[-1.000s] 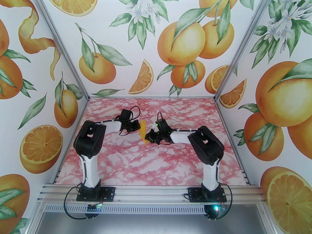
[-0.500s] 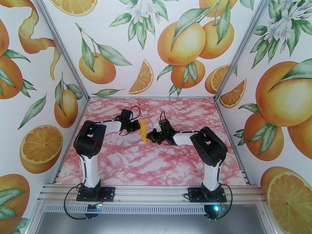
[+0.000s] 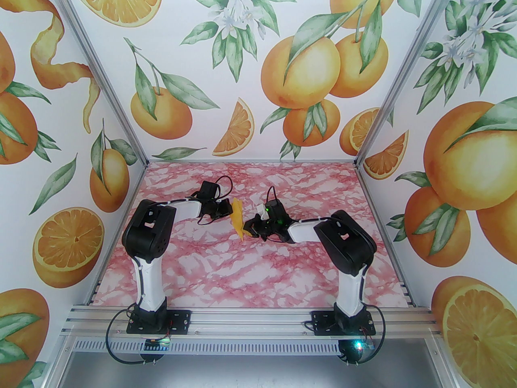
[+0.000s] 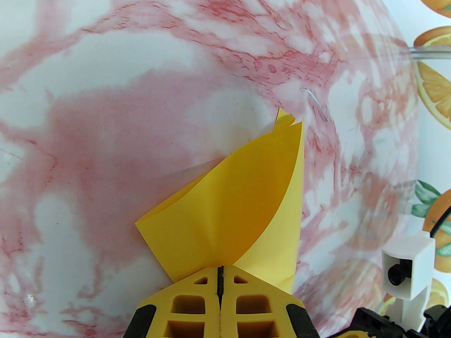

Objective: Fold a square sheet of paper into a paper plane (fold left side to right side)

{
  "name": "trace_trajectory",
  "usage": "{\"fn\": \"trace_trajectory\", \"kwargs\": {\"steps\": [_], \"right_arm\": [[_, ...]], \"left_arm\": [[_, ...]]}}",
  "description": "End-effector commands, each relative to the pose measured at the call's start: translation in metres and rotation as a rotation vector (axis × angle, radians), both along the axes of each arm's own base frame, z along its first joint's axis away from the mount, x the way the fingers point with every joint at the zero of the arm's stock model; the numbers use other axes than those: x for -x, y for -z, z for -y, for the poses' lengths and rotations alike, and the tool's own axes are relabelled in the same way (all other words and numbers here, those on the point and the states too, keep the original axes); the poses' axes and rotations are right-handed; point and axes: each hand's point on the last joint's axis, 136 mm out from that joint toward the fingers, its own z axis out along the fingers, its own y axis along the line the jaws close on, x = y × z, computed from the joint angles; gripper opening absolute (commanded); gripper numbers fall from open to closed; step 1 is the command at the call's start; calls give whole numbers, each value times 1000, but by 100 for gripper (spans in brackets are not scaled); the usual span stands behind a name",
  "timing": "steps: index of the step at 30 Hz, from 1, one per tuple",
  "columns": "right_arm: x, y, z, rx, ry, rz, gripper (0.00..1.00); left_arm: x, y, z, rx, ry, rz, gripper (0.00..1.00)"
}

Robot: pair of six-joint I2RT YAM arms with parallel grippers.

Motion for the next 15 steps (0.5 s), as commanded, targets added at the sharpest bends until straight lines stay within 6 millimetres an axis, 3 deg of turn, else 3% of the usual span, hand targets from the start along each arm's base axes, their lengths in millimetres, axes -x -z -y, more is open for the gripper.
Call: {"fn": "trace_trajectory", "kwargs": {"steps": [1, 15], "right_arm": [[6, 6, -6, -27, -19, -17, 2], [10, 14, -18, -43, -32, -33, 2]], "left_arm": [[34, 47, -9, -84, 11, -155, 2], [34, 48, -8, -80, 13, -158, 2]]}}
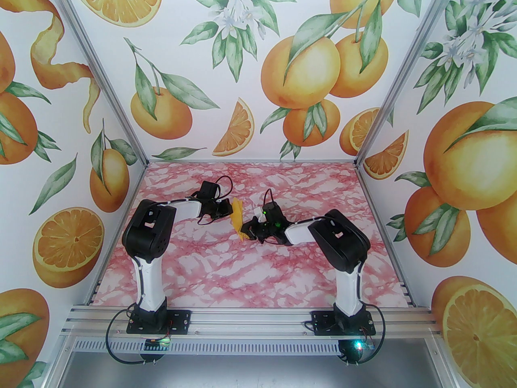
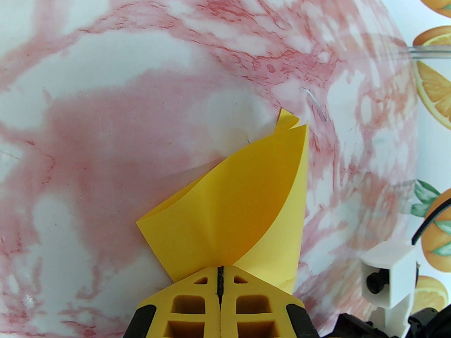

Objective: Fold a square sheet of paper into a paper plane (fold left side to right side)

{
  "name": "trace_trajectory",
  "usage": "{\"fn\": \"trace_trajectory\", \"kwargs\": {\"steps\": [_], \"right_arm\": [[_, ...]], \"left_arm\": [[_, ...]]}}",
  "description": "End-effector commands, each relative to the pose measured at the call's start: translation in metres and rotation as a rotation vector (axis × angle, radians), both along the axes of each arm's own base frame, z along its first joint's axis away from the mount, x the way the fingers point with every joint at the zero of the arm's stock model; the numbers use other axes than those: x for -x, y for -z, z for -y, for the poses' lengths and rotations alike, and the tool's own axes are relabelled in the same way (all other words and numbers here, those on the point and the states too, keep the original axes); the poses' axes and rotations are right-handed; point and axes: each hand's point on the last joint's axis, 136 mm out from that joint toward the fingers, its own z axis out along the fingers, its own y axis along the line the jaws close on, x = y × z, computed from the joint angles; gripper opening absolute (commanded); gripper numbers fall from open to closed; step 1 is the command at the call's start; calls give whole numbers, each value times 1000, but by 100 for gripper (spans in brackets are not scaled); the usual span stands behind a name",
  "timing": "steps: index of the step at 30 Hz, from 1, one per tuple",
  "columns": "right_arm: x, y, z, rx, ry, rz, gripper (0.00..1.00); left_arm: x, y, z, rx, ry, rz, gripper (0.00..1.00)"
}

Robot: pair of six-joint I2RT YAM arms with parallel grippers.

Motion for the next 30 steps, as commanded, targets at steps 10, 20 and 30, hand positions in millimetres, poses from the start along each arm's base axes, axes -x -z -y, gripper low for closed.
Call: {"fn": "trace_trajectory", "kwargs": {"steps": [10, 20, 30], "right_arm": [[-1, 4, -8, -24, -15, -4, 3], [-1, 8, -12, -24, -21, -9, 3], [1, 16, -11, -9, -21, -21, 3]], "left_arm": [[34, 48, -8, -79, 12, -158, 2], [34, 49, -6, -76, 16, -160, 2], [34, 50, -6, -76, 15, -162, 3]]}}
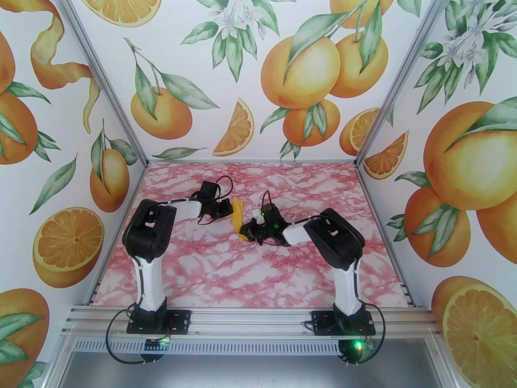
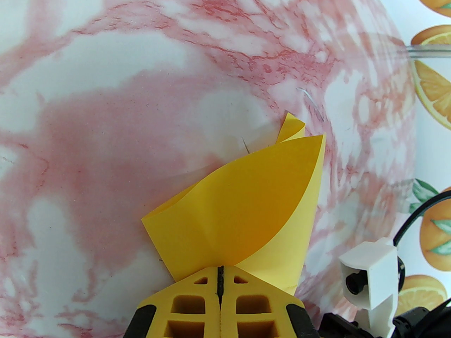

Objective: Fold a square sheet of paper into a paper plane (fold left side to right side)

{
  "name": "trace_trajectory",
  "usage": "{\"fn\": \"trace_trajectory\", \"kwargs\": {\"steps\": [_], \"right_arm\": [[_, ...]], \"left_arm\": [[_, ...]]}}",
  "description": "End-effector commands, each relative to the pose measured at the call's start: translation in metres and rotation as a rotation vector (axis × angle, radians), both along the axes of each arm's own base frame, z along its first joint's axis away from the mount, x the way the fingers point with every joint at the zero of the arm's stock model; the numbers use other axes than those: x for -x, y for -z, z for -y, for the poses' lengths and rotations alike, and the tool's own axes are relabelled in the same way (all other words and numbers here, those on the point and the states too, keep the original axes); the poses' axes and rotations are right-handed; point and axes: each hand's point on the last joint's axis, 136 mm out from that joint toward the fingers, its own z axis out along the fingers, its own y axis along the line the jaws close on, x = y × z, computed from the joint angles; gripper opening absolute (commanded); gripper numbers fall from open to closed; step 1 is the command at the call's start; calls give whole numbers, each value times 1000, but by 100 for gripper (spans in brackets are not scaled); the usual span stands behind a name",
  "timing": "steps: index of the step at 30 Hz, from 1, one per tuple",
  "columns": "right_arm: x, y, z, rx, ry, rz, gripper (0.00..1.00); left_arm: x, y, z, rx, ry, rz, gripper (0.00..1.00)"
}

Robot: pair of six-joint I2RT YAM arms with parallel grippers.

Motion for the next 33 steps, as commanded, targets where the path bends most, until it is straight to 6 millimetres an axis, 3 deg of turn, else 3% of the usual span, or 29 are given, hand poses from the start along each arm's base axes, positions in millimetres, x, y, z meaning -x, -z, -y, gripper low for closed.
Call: {"fn": "trace_trajectory", "kwargs": {"steps": [1, 7, 18, 25, 33], "right_arm": [[0, 7, -6, -1, -9, -10, 3], [0, 4, -8, -1, -22, -5, 4], [-11, -44, 9, -7, -24, 125, 6], [-13, -28, 18, -18, 19, 84, 6], [-8, -16, 13, -22, 4, 48, 4]], "left_arm": [[35, 50, -8, -85, 13, -163, 3], [35, 50, -8, -86, 15, -161, 3], [35, 51, -9, -92, 19, -161, 3], [34, 50, -8, -88, 18, -160, 3], [34, 50, -8, -88, 18, -160, 3]]}}
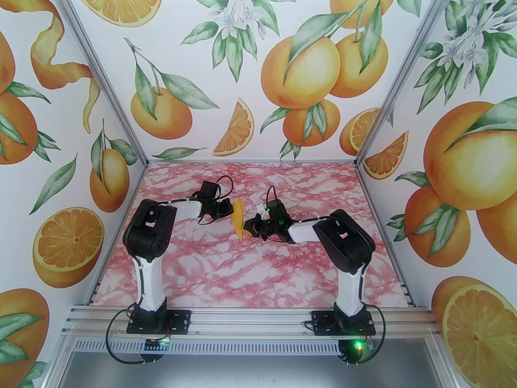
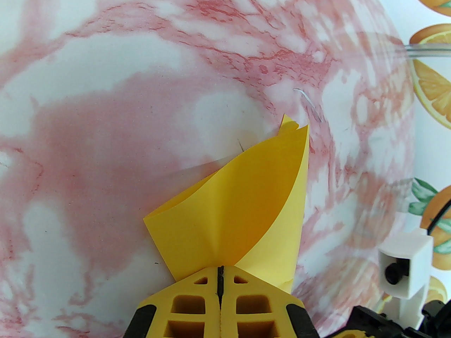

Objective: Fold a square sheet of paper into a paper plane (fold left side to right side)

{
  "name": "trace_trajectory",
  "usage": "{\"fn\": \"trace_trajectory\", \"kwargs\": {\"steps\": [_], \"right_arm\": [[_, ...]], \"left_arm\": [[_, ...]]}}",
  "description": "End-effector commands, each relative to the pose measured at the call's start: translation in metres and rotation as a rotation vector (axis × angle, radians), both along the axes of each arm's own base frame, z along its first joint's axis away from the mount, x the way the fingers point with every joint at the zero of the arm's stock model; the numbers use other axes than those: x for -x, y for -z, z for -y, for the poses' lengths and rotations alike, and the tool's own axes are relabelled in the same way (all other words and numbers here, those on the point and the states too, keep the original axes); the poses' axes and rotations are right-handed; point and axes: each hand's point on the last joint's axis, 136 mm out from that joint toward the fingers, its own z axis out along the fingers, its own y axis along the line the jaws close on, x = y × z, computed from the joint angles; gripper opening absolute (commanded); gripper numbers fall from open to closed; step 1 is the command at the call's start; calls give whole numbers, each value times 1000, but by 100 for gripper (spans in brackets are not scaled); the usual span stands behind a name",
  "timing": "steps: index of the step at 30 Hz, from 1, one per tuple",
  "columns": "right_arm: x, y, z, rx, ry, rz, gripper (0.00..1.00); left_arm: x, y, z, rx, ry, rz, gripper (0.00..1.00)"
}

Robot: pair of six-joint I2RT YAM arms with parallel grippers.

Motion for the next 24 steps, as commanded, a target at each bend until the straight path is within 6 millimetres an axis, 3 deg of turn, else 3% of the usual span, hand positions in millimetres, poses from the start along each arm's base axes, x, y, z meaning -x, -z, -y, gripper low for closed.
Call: {"fn": "trace_trajectory", "kwargs": {"steps": [1, 16, 24], "right_arm": [[3, 6, -6, -18, -15, -12, 4], [8, 19, -18, -26, -26, -37, 4], [11, 34, -15, 22, -22, -63, 4]], "left_arm": [[35, 50, -9, -91, 15, -162, 3], [34, 51, -9, -86, 15, -164, 3], [34, 49, -8, -83, 17, -161, 5]]}}
